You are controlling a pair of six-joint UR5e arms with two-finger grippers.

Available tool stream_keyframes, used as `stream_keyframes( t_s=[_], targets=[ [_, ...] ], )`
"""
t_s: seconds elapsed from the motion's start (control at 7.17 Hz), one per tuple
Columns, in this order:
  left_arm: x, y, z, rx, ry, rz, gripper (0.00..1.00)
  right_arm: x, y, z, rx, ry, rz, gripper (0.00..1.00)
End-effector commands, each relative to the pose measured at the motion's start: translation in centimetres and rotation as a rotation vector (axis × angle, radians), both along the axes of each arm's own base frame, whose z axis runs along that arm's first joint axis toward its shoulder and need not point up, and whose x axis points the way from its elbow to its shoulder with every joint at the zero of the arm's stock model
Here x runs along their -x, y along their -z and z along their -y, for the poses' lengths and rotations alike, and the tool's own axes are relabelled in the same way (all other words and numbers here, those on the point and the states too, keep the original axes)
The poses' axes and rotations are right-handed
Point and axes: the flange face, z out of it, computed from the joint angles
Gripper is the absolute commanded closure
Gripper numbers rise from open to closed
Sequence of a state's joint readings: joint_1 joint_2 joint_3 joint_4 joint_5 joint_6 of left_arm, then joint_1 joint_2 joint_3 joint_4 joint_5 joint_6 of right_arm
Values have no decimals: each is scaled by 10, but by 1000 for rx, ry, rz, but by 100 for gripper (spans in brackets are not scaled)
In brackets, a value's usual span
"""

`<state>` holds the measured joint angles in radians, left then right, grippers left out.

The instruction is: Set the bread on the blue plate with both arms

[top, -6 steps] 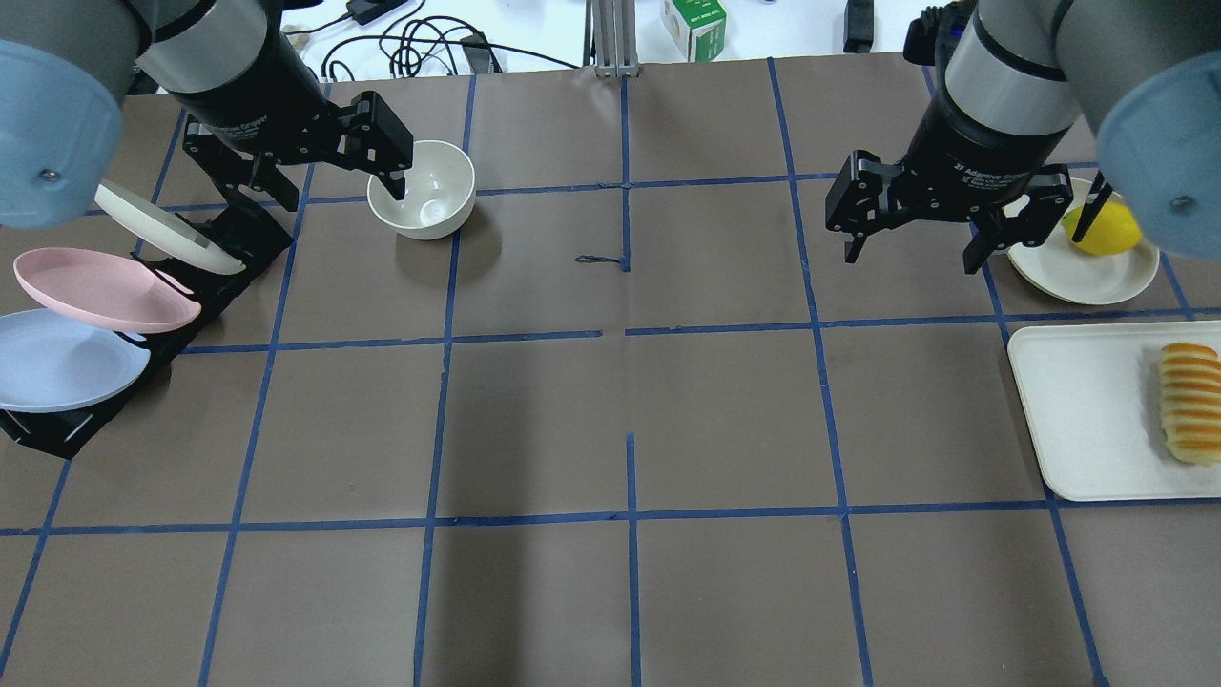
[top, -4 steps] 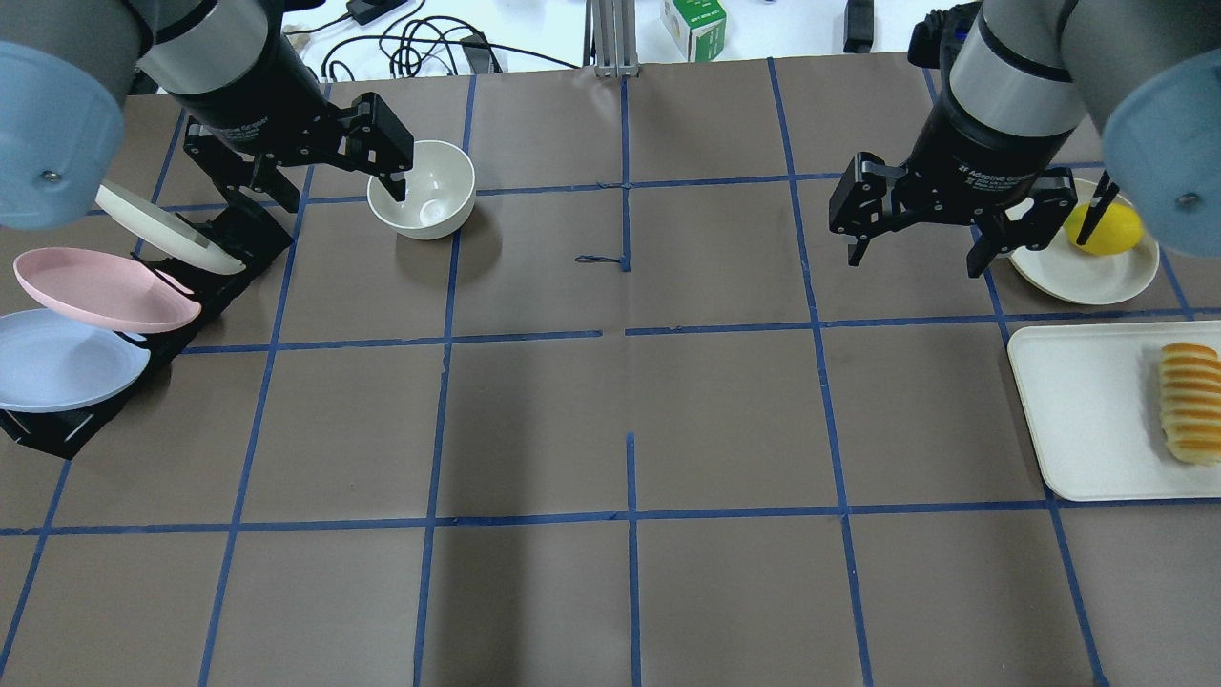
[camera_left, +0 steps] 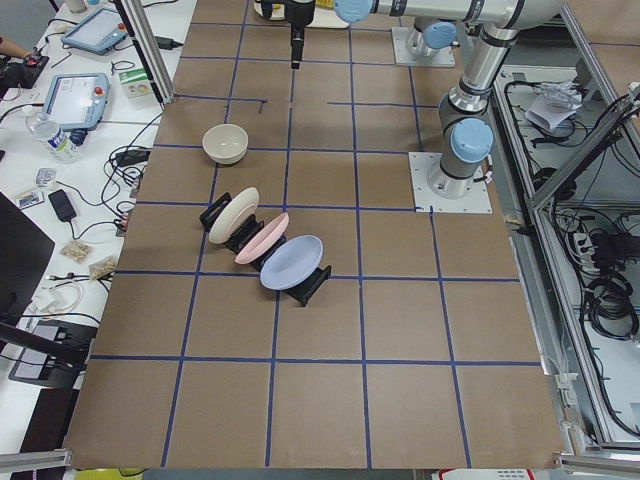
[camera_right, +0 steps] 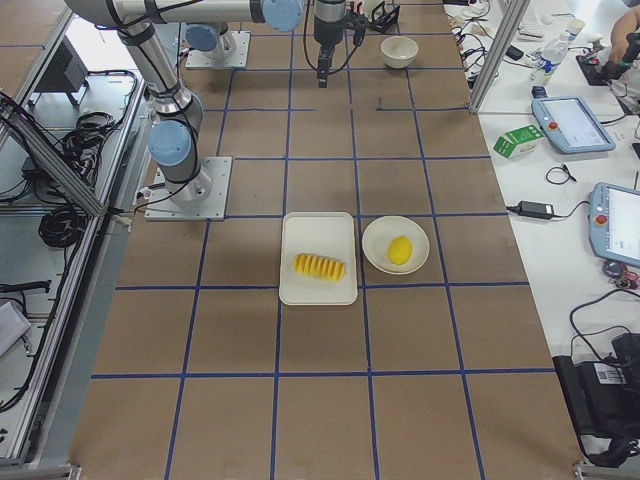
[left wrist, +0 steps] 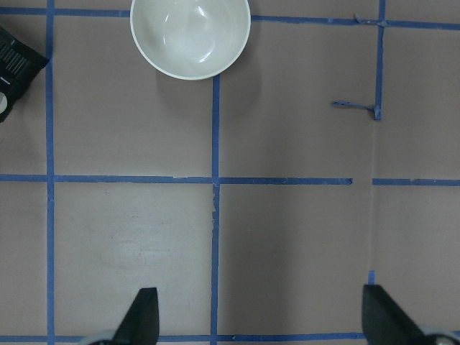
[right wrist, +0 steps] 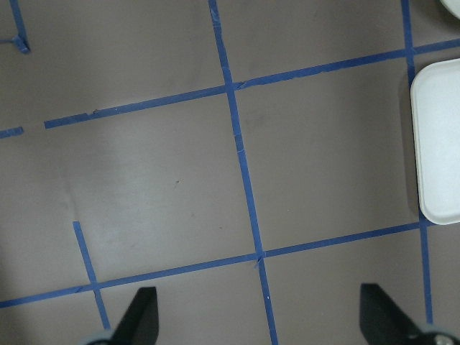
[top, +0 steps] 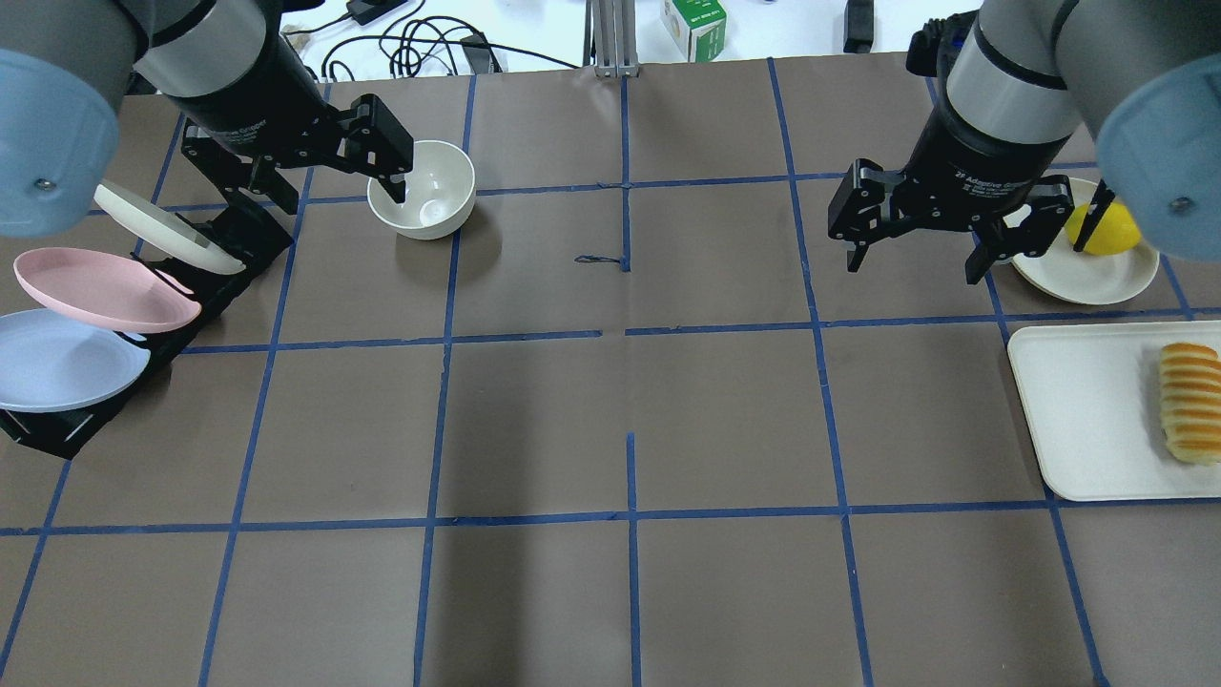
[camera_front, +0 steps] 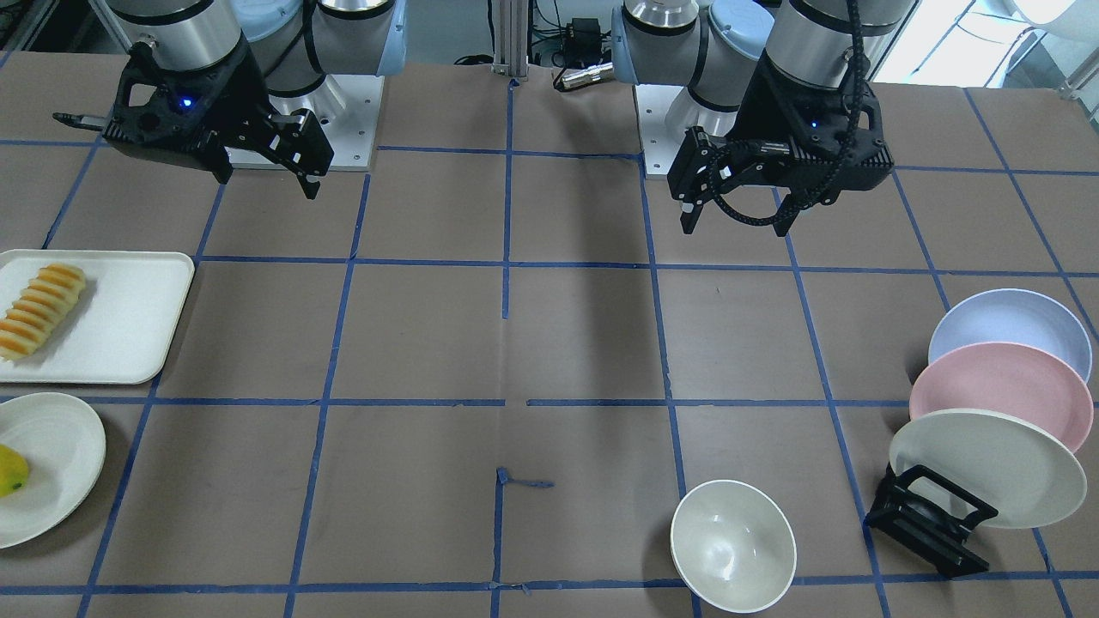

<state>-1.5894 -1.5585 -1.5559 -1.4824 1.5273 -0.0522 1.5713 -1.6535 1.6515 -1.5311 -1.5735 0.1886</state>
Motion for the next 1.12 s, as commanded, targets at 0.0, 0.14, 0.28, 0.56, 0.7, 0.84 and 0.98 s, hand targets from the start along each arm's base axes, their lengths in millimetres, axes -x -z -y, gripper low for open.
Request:
stream_keyframes(
  t_s=[0.0, 0.14, 0.28, 0.56, 0.7, 0.84, 0.98],
  targets=[
    [-20, -3, 10, 64, -31, 2, 0, 60, 10, 14, -25, 114, -3, 0],
    [-48, -4, 20, 98, -62, 12, 0, 118, 16, 18, -28, 218, -40, 0],
    [-89, 1, 24, 83, -140, 15, 0, 174, 31, 15, -60, 226, -53, 0],
    [-157, 19, 23, 47, -272, 18, 0, 261, 51, 5, -7, 171, -74, 0],
    [-203, 26, 17, 27, -360, 68, 0, 307, 78, -4, -36, 171, -51, 0],
    [-261, 32, 9, 2, -466, 124, 0, 348, 115, 4, -44, 200, -44, 0],
    [-342, 53, -6, -43, -623, 109, 0, 392, 156, 14, -41, 175, -45, 0]
  ],
)
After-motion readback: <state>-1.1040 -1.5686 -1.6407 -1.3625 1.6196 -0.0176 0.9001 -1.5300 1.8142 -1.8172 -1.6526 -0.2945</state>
